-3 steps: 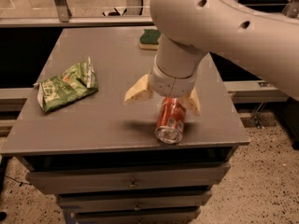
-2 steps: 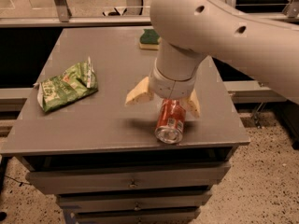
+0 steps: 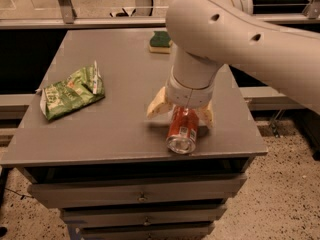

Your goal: Place coke can upright

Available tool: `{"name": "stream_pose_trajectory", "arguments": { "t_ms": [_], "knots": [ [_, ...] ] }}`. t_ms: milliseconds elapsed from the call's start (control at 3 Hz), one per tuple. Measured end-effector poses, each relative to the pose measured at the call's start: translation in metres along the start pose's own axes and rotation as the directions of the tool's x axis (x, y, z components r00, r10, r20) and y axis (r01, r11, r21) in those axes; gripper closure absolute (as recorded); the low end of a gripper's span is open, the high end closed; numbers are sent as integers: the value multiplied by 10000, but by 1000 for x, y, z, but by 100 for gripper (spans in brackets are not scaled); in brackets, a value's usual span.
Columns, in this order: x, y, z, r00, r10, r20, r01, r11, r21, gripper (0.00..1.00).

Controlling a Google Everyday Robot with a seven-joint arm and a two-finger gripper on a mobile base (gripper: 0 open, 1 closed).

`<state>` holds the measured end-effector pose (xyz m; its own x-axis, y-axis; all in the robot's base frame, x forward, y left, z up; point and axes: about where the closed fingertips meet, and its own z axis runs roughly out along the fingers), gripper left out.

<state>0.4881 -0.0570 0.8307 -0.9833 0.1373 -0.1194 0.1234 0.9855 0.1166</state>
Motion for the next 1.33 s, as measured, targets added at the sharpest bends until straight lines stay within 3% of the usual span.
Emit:
{"name": "stream_pose_trajectory", "arguments": {
  "t_ms": [667,1000,1333],
  "knots": [
    [-8,-10,-8,9997,-123,205,119,9998,184,64],
    [-31,-18,-24,9951,-290,940,319,9991,-288,87],
    [-66,-27,-42,9798,-423,1954,707,9875,-1407,100]
  ]
}}
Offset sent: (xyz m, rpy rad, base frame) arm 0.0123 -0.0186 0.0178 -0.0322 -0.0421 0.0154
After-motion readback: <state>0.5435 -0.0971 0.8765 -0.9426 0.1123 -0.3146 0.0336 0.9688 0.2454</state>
